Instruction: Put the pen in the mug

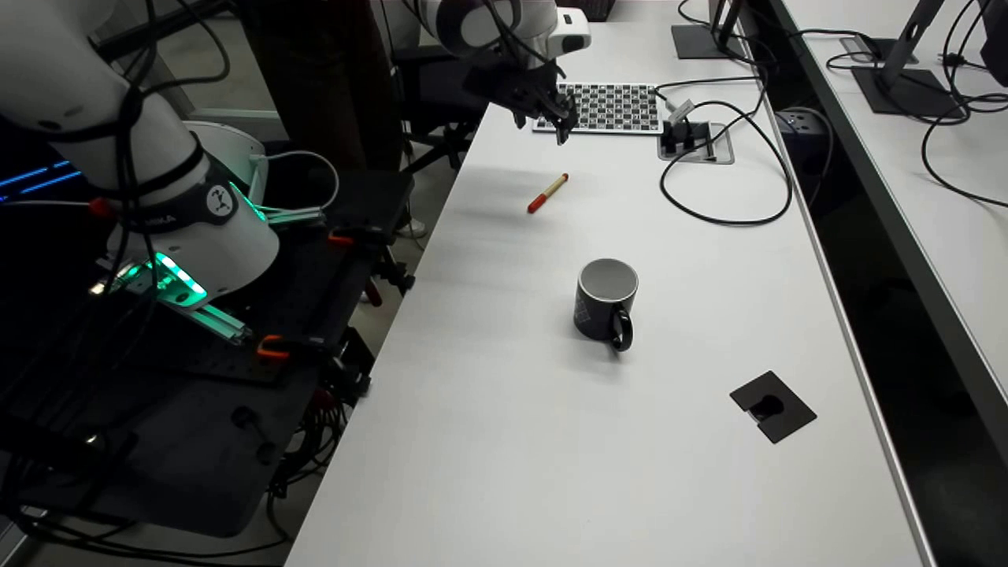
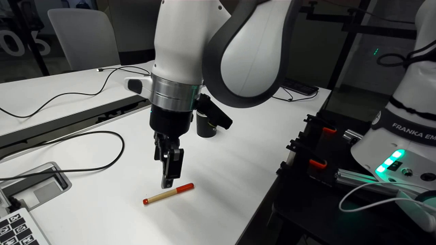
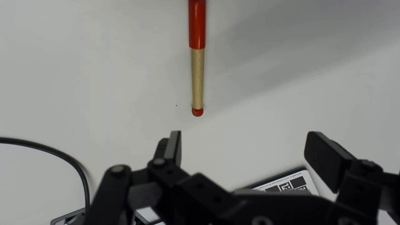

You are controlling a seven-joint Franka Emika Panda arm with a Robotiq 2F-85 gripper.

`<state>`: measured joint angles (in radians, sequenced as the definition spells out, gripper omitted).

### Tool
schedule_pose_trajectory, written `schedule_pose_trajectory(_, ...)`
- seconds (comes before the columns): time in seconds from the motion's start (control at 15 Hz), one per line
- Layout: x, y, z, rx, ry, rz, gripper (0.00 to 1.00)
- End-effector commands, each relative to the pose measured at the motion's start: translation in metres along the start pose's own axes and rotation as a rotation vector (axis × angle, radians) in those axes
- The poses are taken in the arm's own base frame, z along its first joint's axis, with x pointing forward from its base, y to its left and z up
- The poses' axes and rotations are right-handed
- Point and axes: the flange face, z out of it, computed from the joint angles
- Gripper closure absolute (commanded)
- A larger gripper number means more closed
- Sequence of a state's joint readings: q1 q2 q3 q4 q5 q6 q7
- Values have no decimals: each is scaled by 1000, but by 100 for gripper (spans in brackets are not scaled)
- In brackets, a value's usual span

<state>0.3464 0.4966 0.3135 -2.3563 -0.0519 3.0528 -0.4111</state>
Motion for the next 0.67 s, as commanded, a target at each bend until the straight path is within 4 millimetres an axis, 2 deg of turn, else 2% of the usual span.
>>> schedule_pose_trajectory(0.0, 21, 1, 19, 19, -18, -30, 0)
schedule_pose_trajectory(0.27, 31, 10, 39, 45, -60, -51, 0)
schedule_pose_trajectory(0.6, 30, 30, 62, 17, -100, 32, 0)
